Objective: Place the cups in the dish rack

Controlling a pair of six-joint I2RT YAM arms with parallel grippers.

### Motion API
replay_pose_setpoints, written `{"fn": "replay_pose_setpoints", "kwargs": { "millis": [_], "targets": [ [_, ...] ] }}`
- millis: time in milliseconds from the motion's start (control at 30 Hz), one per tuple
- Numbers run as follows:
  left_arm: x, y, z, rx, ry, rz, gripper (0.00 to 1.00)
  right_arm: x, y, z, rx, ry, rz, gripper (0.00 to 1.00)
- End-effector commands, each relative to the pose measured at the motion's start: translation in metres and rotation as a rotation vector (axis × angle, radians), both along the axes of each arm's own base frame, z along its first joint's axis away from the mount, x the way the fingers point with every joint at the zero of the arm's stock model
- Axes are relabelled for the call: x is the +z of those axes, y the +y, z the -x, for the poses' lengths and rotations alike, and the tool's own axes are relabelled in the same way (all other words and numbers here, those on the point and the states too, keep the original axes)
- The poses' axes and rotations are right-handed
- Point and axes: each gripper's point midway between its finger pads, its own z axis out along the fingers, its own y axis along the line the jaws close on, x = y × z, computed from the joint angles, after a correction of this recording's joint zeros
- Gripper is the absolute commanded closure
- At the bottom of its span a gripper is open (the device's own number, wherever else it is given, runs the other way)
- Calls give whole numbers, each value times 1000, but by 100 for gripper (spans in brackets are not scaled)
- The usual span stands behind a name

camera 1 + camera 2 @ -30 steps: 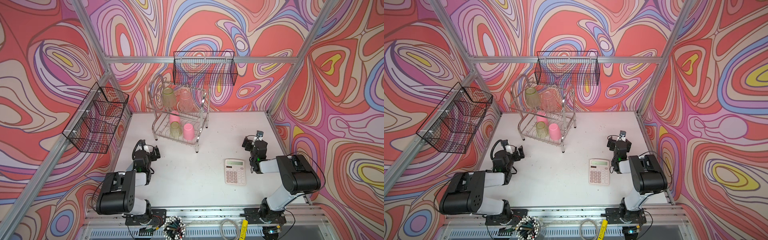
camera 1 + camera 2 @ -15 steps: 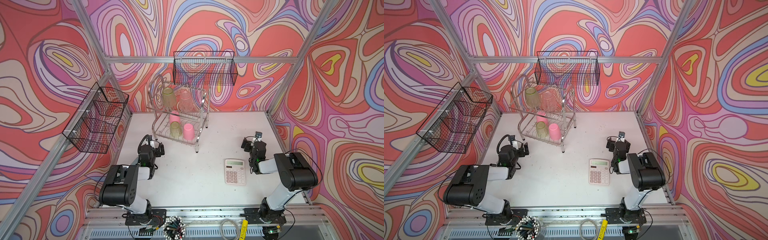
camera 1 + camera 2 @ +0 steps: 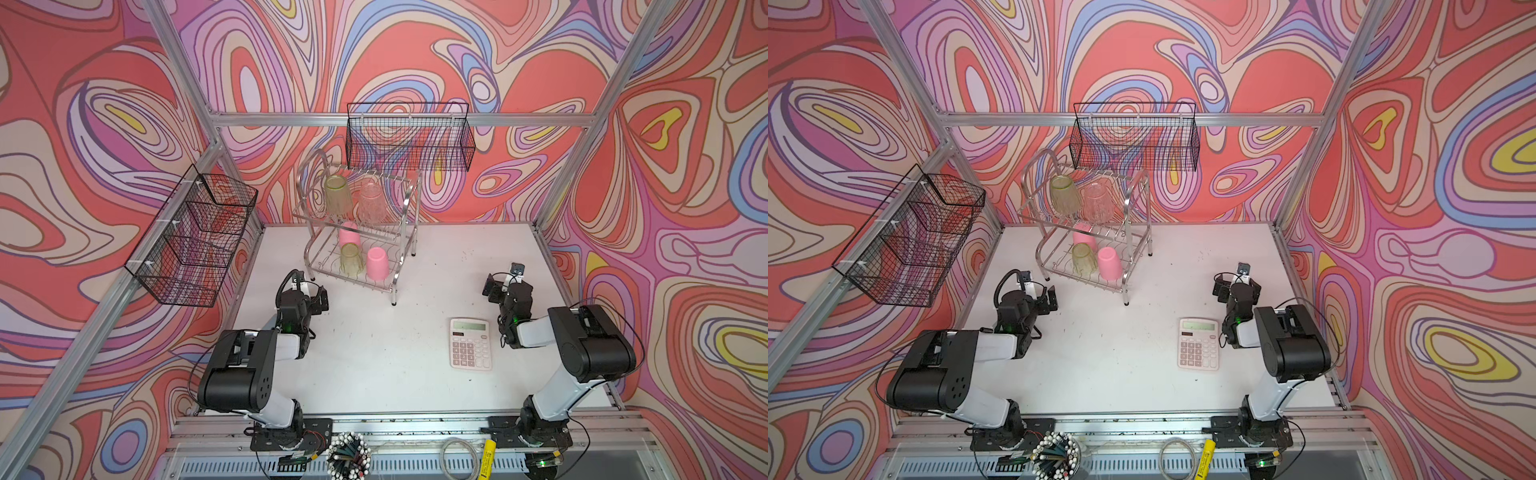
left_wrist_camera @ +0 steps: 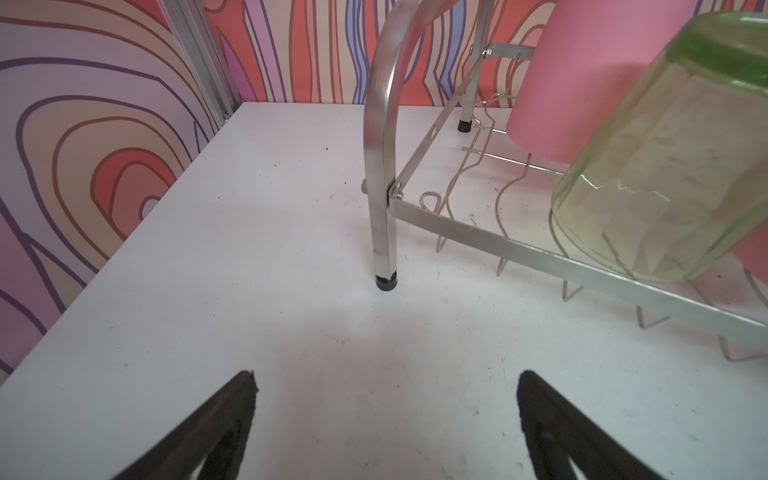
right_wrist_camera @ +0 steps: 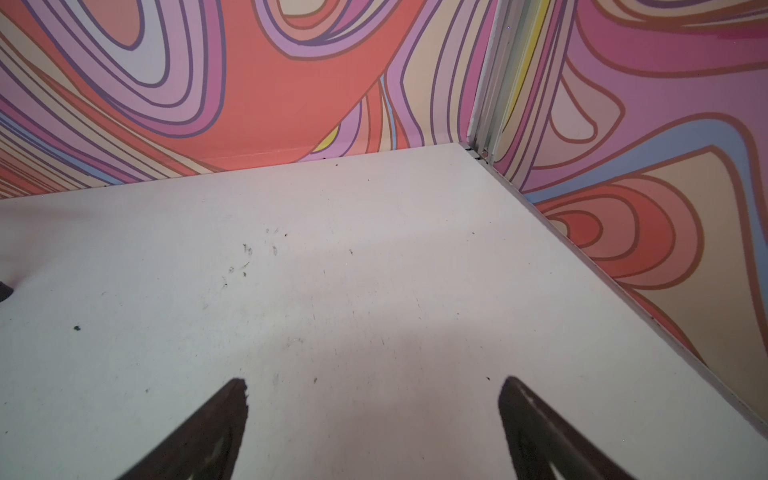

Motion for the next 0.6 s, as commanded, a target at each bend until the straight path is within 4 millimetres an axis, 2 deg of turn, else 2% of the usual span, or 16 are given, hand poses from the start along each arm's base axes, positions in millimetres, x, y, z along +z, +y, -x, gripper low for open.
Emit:
{"fn": "replay_pose_setpoints", "kwargs": {
  "millis": [0,567],
  "targets": [
    [0,2,0,4,-1,-22,0,-2,-1,1,2,2,6,2],
    [0,2,0,4,-1,-21,0,-3,2,0,26,7,3,1]
  ]
}}
